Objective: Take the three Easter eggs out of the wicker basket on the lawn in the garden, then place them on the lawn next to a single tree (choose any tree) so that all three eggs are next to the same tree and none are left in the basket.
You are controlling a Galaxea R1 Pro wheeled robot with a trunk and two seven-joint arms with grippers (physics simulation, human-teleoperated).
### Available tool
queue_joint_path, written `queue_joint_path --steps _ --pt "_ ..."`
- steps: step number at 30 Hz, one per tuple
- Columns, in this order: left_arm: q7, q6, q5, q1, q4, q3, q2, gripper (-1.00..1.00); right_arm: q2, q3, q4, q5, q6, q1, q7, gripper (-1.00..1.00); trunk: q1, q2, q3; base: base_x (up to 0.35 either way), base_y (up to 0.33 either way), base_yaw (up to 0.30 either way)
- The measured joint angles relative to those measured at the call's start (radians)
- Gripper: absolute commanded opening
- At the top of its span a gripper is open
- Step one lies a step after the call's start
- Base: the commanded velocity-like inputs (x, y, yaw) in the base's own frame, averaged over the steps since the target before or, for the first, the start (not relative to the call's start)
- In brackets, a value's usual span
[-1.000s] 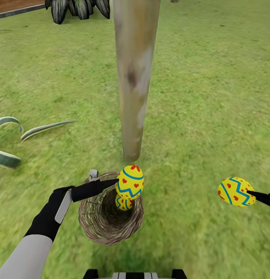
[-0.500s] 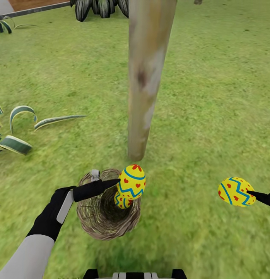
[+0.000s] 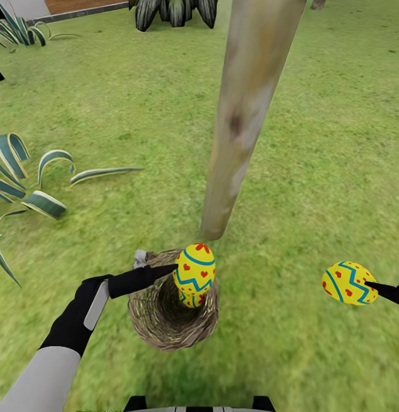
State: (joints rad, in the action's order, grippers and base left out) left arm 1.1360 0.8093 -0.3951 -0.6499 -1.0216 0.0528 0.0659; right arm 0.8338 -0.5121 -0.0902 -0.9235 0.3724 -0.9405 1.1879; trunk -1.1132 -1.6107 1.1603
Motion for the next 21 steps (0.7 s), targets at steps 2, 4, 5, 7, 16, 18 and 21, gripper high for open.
queue_joint_path --steps 2,4,5,7,16,18,21 --pt "0.0 0.0 0.0 0.0 0.001 0.001 0.0 -1.0 0.0 0.001 0.0 0.0 0.0 0.0 0.001 -1.0 0.0 0.0 0.0 0.0 -0.048 0.018" --pt "-0.001 0.0 0.0 0.0 0.001 -0.001 0.0 -1.0 0.0 0.001 0.0 0.0 0.0 0.0 0.002 -1.0 0.0 0.0 0.0 0.0 -0.23 0.003" --pt "-0.001 0.0 0.0 0.0 0.001 -0.001 0.0 -1.0 0.0 0.001 0.0 0.0 0.0 0.0 0.003 -1.0 0.0 0.0 0.0 0.0 -0.27 0.001" --pt "-0.002 0.0 -0.001 0.0 0.001 -0.001 0.0 -1.0 0.0 0.001 0.0 0.0 0.0 0.0 0.003 -1.0 0.0 0.0 0.0 0.0 -0.285 0.0" --pt "-0.002 0.0 -0.001 -0.001 0.001 -0.002 -0.001 -1.0 0.0 0.001 0.0 0.0 0.0 0.0 0.004 -1.0 0.0 0.0 0.0 0.0 -0.291 0.0" --pt "-0.002 0.0 0.0 0.0 0.001 -0.002 -0.001 -1.0 0.0 0.001 0.0 0.001 0.0 -0.001 0.004 -1.0 0.0 0.0 0.0 0.0 -0.291 0.088" --pt "-0.002 0.0 -0.001 0.0 0.0 -0.002 -0.001 -1.0 0.0 0.0 0.0 0.001 0.0 -0.001 0.004 -1.0 0.0 0.0 0.0 0.0 -0.292 0.249"
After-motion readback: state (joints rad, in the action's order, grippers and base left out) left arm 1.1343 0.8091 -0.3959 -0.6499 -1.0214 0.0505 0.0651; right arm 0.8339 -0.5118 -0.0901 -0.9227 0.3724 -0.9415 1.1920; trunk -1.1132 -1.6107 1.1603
